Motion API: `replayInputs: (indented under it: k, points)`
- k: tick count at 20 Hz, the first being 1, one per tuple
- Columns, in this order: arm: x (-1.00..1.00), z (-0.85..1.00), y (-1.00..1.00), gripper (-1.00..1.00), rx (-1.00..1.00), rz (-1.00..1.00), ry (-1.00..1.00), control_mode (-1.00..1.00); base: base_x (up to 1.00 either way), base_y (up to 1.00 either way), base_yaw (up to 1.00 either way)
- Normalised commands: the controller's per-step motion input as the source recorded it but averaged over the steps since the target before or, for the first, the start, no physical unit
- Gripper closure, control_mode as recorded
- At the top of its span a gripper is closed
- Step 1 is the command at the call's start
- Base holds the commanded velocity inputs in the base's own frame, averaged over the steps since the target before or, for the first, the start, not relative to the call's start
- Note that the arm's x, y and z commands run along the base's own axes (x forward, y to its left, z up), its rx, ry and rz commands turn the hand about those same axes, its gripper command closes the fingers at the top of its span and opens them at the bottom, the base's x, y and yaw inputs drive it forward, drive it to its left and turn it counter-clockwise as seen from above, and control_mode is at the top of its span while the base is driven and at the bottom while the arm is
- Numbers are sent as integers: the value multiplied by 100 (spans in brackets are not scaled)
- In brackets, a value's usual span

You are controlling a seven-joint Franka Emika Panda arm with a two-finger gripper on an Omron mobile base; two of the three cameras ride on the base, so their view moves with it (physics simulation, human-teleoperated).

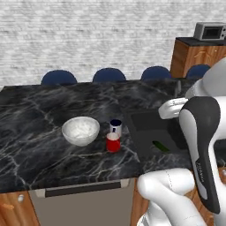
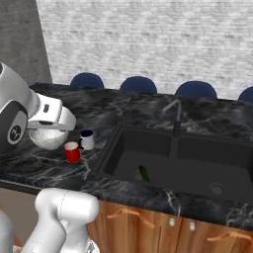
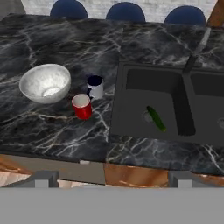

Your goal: Clear the mugs and bowl far away from the sink.

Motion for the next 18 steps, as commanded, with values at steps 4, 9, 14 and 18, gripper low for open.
replayInputs:
  k: [4,9,14,18]
  points:
    - [0,0,0,-100,0,0,0,100,21,91,0]
    - [0,0,0,-100,0,0,0,100,51,66,0]
    - [0,0,0,-100,0,0,0,100,48,30,1]
    - [0,0,0,-100,0,0,0,100,15,0,-6]
